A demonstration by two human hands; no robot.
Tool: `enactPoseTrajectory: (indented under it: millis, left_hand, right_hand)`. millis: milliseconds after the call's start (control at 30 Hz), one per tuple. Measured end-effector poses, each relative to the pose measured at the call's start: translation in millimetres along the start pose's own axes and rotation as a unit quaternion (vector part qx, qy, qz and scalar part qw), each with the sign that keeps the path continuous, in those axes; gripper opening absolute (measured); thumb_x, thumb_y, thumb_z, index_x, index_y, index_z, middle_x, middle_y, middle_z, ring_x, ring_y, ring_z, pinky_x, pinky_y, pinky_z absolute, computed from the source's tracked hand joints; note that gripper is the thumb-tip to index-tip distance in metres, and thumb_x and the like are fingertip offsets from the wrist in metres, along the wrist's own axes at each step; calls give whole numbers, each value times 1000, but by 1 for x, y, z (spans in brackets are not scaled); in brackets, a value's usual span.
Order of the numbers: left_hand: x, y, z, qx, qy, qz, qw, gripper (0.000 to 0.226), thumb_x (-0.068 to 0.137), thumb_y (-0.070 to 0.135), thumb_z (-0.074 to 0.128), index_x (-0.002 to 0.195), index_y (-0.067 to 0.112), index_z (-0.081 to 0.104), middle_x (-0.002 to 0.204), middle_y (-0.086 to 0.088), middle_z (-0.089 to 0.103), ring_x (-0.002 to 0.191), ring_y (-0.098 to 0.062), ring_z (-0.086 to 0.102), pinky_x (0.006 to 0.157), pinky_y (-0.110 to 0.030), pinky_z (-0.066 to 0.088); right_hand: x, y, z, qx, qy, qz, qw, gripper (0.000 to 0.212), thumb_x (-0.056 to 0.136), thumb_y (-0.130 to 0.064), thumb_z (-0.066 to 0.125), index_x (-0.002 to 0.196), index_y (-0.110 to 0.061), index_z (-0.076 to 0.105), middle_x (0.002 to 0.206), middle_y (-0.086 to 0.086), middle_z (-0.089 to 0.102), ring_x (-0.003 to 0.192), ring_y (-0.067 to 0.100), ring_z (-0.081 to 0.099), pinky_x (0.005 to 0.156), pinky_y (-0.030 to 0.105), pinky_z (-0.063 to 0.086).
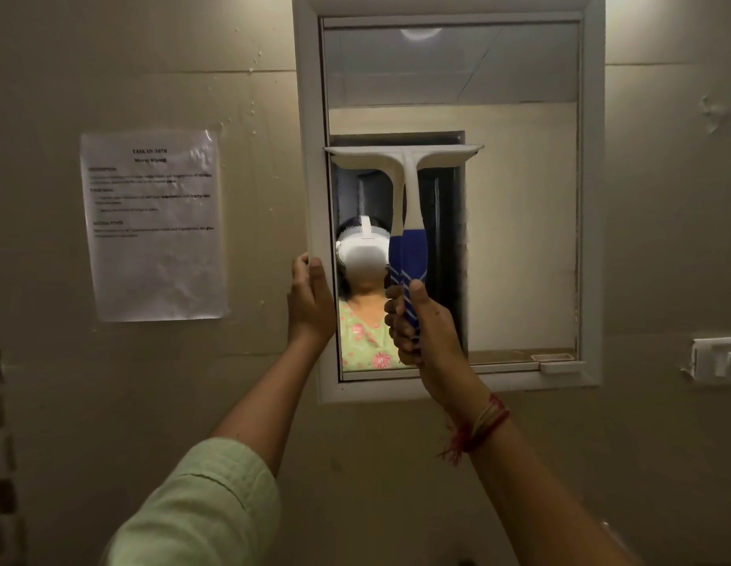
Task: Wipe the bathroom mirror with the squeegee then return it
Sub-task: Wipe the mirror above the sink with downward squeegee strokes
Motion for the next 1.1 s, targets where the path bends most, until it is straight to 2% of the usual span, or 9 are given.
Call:
enactPoseTrajectory:
  millis: [200, 433, 767, 867, 933, 1000, 1100]
  left_hand:
    - [-1, 0, 0, -8, 0, 3, 1000, 29, 98, 37, 24, 89, 16, 42, 62, 9, 41, 55, 11, 45, 49, -5, 32]
    - [-1, 0, 1, -13, -2, 2, 1000, 29, 98, 38, 24, 89, 16, 41, 62, 9, 39, 52, 11, 42, 49, -5, 33]
    - [0, -1, 0, -12, 4, -2, 1000, 32, 98, 36, 24, 92, 12, 45, 66, 12, 41, 59, 13, 44, 53, -5, 32]
    - [1, -2, 0, -9, 5, -5, 1000, 34, 97, 38, 23, 94, 12, 45, 66, 13, 41, 59, 13, 45, 53, -5, 32]
    - [1, -1, 0, -10, 5, -7, 1000, 31, 97, 37, 23, 92, 14, 44, 65, 12, 41, 58, 13, 45, 53, -4, 32]
    - [0, -1, 1, -10, 3, -10, 1000, 29, 98, 36, 23, 91, 15, 43, 64, 11, 40, 57, 13, 44, 53, -4, 33]
    - [0, -2, 1, -8, 1, -14, 1000, 29, 98, 36, 23, 91, 16, 43, 65, 11, 41, 57, 14, 44, 54, -3, 33]
  right_hand:
    - [-15, 25, -7, -1, -5, 8, 1000, 35, 96, -44, 36, 90, -13, 50, 60, 1, 35, 41, 4, 31, 37, 17, 25]
    - [-29, 55, -13, 5, 29, 9, 1000, 41, 76, -56, 45, 69, -17, 50, 44, -9, 43, 36, 3, 35, 35, 14, 28]
    - [-50, 85, -24, -18, 25, 29, 999, 44, 79, -58, 42, 65, -18, 49, 44, -10, 43, 39, 5, 35, 38, 16, 28]
    - [-61, 97, -25, -4, 38, 46, 998, 51, 82, -64, 43, 62, -16, 49, 44, -10, 41, 39, 6, 33, 38, 15, 26]
    - [-68, 106, -26, 4, 44, 56, 997, 50, 85, -60, 47, 62, -15, 48, 44, -9, 41, 40, 8, 32, 38, 15, 26]
    - [-72, 113, -26, 5, 42, 65, 997, 55, 77, -68, 51, 63, -15, 48, 44, -9, 41, 39, 6, 33, 38, 16, 27]
    - [-76, 118, -29, -6, 39, 70, 997, 62, 56, -77, 59, 63, -16, 48, 44, -10, 42, 39, 5, 34, 38, 15, 28]
Point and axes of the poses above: each hand's wrist, its own x-axis towards the middle knuckle, its own z-axis out of the palm, y = z × x, the point moved 7 cm from there along x, towards the middle knuckle
